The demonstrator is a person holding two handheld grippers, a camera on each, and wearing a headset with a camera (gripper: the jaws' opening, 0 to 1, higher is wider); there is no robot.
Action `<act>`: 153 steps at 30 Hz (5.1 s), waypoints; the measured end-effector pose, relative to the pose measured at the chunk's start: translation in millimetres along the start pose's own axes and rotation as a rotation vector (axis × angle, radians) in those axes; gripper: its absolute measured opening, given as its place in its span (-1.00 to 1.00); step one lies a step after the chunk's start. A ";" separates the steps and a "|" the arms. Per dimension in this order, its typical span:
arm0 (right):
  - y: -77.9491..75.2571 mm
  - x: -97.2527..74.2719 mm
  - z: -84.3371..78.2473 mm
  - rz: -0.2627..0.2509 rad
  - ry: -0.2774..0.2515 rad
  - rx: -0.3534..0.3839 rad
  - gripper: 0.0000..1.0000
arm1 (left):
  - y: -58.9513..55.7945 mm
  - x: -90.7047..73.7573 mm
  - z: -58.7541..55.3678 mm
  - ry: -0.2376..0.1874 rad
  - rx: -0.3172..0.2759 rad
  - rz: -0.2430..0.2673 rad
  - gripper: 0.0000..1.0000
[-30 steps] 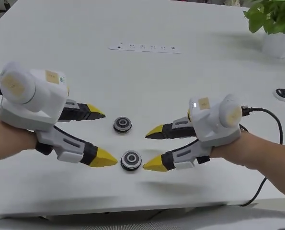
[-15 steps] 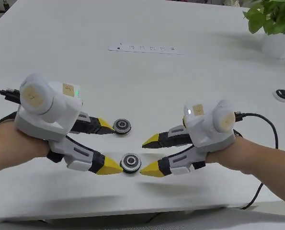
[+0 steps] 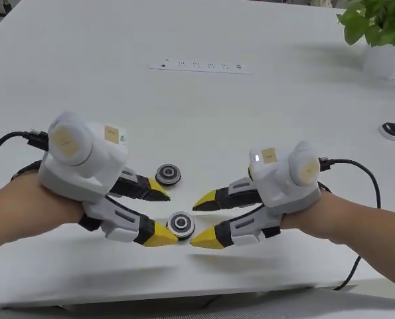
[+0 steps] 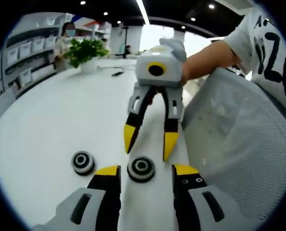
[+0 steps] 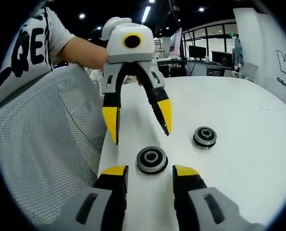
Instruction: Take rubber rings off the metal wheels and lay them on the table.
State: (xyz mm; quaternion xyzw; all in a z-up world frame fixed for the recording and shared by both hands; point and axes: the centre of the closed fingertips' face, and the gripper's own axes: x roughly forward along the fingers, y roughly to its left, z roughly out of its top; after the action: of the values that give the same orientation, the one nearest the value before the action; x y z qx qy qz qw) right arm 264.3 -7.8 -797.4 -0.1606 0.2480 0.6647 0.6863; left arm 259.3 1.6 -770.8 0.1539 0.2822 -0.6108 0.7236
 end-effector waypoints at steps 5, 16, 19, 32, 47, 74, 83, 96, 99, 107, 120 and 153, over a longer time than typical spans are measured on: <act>-0.1 -0.7 -1.4 -0.002 0.003 0.001 -0.33 | 0.3 5.2 1.4 0.000 -0.013 -0.008 -0.23; -0.8 -1.5 -1.4 -0.007 -0.004 0.009 -0.33 | 0.8 14.6 -4.3 0.034 0.000 -0.003 -0.47; -0.7 -1.5 -1.7 -0.007 -0.003 0.007 -0.34 | 4.4 15.8 -4.2 0.037 0.008 0.014 -0.57; -0.7 -2.0 -4.5 -0.011 0.006 0.008 -0.34 | 5.7 23.0 -9.5 0.062 0.036 0.033 -0.68; -3.7 2.1 0.8 -0.030 -0.030 0.055 -0.40 | 10.3 24.1 -12.3 0.060 0.089 0.070 -0.72; -3.1 11.7 -0.9 -0.042 -0.029 0.086 -0.52 | 8.7 22.3 -12.6 0.058 0.097 0.086 -0.72; -2.5 10.7 -4.6 -0.035 -0.026 0.088 -0.55 | 8.6 22.0 -12.7 0.062 0.101 0.089 -0.73; -2.2 9.4 -7.7 -0.039 -0.006 0.069 -0.60 | 8.2 22.2 -13.1 0.063 0.105 0.092 -0.74; -1.9 9.6 -7.5 -0.040 -0.003 0.065 -0.61 | 8.0 22.0 -13.2 0.064 0.106 0.092 -0.74; -1.9 8.1 -8.9 -0.040 0.001 0.074 -0.65 | 8.2 22.2 -12.9 0.065 0.106 0.094 -0.74; -0.6 4.9 -11.1 -0.035 0.006 0.089 -0.79 | 7.5 21.8 -12.7 0.065 0.106 0.097 -0.74; -3.9 0.0 -8.3 -0.037 -0.011 0.087 -0.72 | 8.6 21.5 -13.0 0.064 0.105 0.100 -0.74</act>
State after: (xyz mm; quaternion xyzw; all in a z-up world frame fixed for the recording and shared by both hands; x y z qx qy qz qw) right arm 267.2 -12.6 -804.8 -0.1316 0.2700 0.6413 0.7061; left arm 266.8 -6.3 -795.0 0.2252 0.2647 -0.5827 0.7346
